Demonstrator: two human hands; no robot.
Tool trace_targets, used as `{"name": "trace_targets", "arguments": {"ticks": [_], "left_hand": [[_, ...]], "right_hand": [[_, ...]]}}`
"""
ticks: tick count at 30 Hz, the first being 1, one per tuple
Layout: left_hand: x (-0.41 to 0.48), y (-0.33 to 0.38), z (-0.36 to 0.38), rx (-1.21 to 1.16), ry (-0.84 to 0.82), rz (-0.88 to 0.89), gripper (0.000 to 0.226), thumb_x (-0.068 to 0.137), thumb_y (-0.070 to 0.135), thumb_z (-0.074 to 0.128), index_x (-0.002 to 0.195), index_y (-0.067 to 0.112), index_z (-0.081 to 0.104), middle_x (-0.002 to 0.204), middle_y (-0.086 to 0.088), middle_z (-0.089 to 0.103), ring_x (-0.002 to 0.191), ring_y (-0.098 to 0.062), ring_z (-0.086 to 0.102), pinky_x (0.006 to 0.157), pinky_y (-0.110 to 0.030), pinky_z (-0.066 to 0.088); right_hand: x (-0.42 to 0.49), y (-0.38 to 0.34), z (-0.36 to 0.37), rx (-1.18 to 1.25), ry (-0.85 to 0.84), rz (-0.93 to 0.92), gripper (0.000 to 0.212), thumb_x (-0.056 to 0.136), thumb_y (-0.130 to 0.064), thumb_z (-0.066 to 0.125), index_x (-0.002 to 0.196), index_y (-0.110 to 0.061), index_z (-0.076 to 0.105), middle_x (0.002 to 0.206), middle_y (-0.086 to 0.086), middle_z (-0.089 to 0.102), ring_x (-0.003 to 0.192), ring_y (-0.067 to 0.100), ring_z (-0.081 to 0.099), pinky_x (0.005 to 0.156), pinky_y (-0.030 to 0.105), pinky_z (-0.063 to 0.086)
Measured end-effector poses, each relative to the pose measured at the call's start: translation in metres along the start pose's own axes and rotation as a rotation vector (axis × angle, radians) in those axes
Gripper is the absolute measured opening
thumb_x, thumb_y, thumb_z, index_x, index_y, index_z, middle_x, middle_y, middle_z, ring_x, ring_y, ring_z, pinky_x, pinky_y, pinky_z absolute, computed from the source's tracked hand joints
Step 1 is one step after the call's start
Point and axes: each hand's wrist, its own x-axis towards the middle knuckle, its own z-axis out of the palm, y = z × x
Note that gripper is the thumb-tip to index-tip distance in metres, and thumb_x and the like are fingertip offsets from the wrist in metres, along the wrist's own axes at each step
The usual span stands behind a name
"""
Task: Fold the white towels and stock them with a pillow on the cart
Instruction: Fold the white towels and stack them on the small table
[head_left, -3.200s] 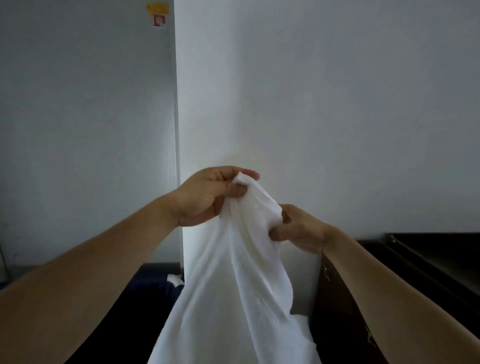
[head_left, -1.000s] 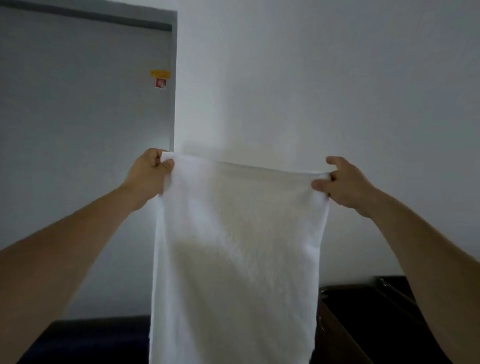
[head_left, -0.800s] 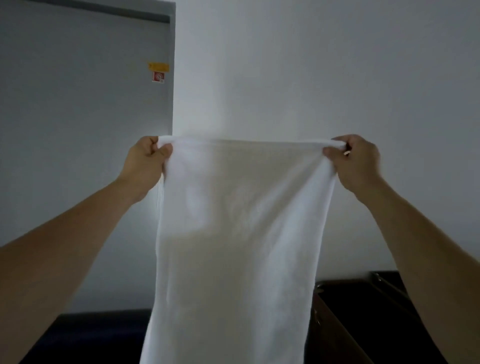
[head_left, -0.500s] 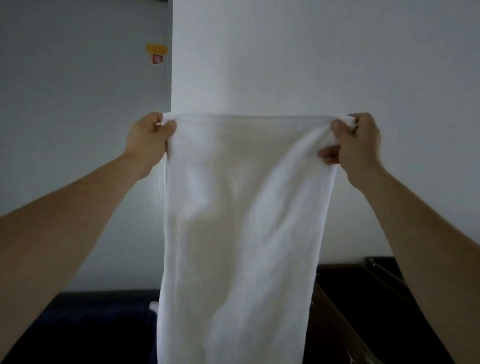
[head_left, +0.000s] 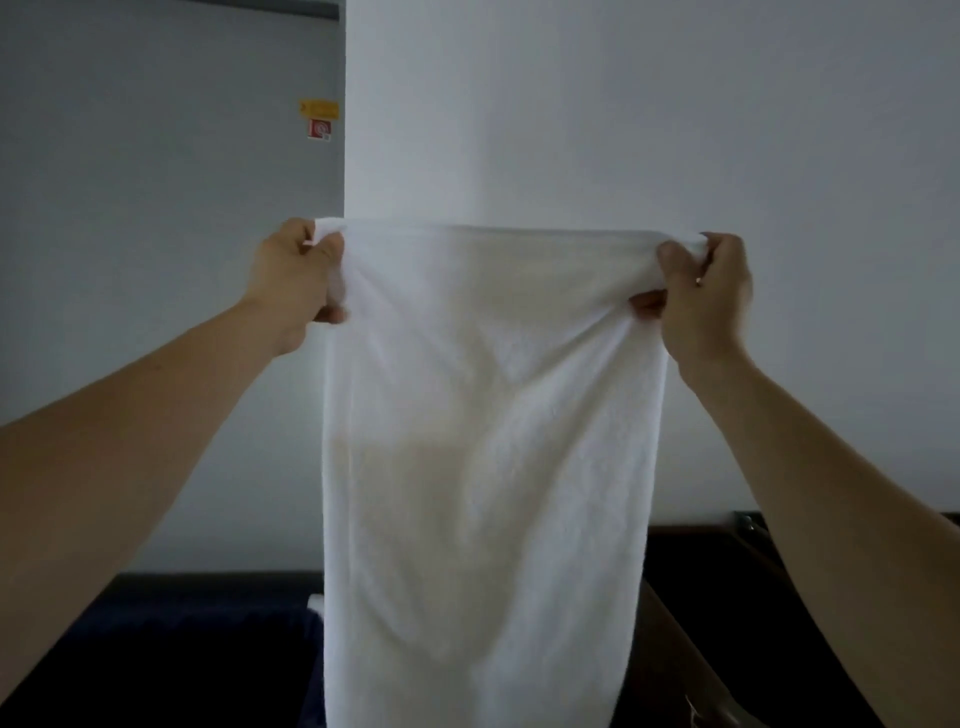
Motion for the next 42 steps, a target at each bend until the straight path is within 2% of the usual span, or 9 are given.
{"name": "trace_targets", "arguments": {"ticks": [4,8,12,19,24,28,31,34,42], "left_hand": [[-0.003,-0.005,0.003,-0.071,0.051,-0.102,0.020,0.098,0.030,0.061,0.114,0.019,0.058,0.095,-0.009,0.055,0.066,-0.020,0.056,0.045,-0.032,0.055],[-0.006,-0.029,-0.004,-0.044,0.087,-0.056,0.007,0.096,0.031,0.063,0.097,0.026,0.059,0.089,-0.002,0.056,0.051,-0.015,0.056,0.041,-0.028,0.051],[-0.009,-0.038,-0.006,-0.066,0.095,-0.013,0.008,0.093,0.032,0.064,0.086,0.030,0.063,0.082,0.002,0.063,0.047,-0.013,0.058,0.040,-0.026,0.049],[-0.007,-0.040,-0.002,-0.101,0.113,0.085,0.008,0.082,0.042,0.066,0.075,0.045,0.065,0.078,0.009,0.064,0.054,-0.015,0.061,0.040,-0.027,0.050],[0.009,-0.079,0.017,0.079,0.080,-0.040,0.010,0.095,0.033,0.061,0.088,0.026,0.060,0.083,-0.001,0.063,0.046,-0.013,0.063,0.042,-0.035,0.056],[0.019,-0.092,0.035,0.181,0.108,-0.123,0.010,0.100,0.027,0.055,0.102,0.018,0.053,0.090,-0.007,0.060,0.078,-0.035,0.068,0.065,-0.051,0.061],[0.027,-0.064,0.047,0.044,0.176,-0.001,0.007,0.099,0.025,0.055,0.094,0.022,0.051,0.081,0.005,0.055,0.075,-0.020,0.067,0.056,-0.040,0.061],[0.035,-0.021,0.043,-0.062,0.186,0.124,0.014,0.098,0.029,0.053,0.085,0.031,0.048,0.083,0.008,0.052,0.067,-0.001,0.060,0.059,-0.039,0.062],[-0.009,0.019,0.011,-0.067,0.131,0.159,0.011,0.097,0.033,0.056,0.090,0.031,0.048,0.100,0.000,0.051,0.093,-0.020,0.060,0.063,-0.039,0.062]], "right_hand": [[-0.001,0.002,0.002,-0.019,-0.073,0.121,0.019,0.093,-0.034,0.061,0.101,-0.018,0.055,0.090,-0.003,0.064,0.054,0.011,0.069,0.066,0.048,0.062],[-0.003,0.009,-0.002,0.009,-0.189,0.214,0.016,0.088,-0.025,0.071,0.095,-0.013,0.062,0.085,0.003,0.069,0.061,0.018,0.072,0.073,0.053,0.061],[-0.006,0.011,-0.002,-0.049,-0.229,0.207,0.013,0.084,-0.022,0.076,0.085,-0.016,0.065,0.079,0.005,0.071,0.066,0.023,0.073,0.075,0.052,0.061],[-0.009,0.023,0.001,-0.014,-0.153,0.099,0.011,0.089,-0.022,0.070,0.088,-0.020,0.060,0.063,-0.014,0.070,0.059,0.015,0.072,0.071,0.051,0.061],[-0.007,0.054,0.027,-0.026,-0.211,0.262,0.012,0.091,-0.013,0.067,0.086,-0.019,0.058,0.075,0.001,0.067,0.063,0.023,0.071,0.078,0.056,0.059],[-0.002,0.070,0.052,-0.053,-0.300,0.348,0.015,0.094,-0.010,0.065,0.087,-0.019,0.056,0.090,0.006,0.065,0.081,0.029,0.071,0.084,0.052,0.059],[0.018,0.058,0.055,-0.026,-0.174,0.269,0.013,0.091,-0.010,0.067,0.089,-0.015,0.056,0.095,0.009,0.064,0.091,0.034,0.071,0.081,0.049,0.060],[0.036,0.029,0.049,0.063,-0.106,0.146,0.019,0.090,-0.011,0.064,0.084,-0.025,0.053,0.090,0.001,0.063,0.089,0.030,0.072,0.079,0.043,0.062],[0.020,-0.001,0.011,0.123,-0.143,0.088,0.020,0.092,-0.011,0.066,0.085,-0.025,0.054,0.088,0.002,0.065,0.072,0.017,0.074,0.074,0.036,0.063]]}}
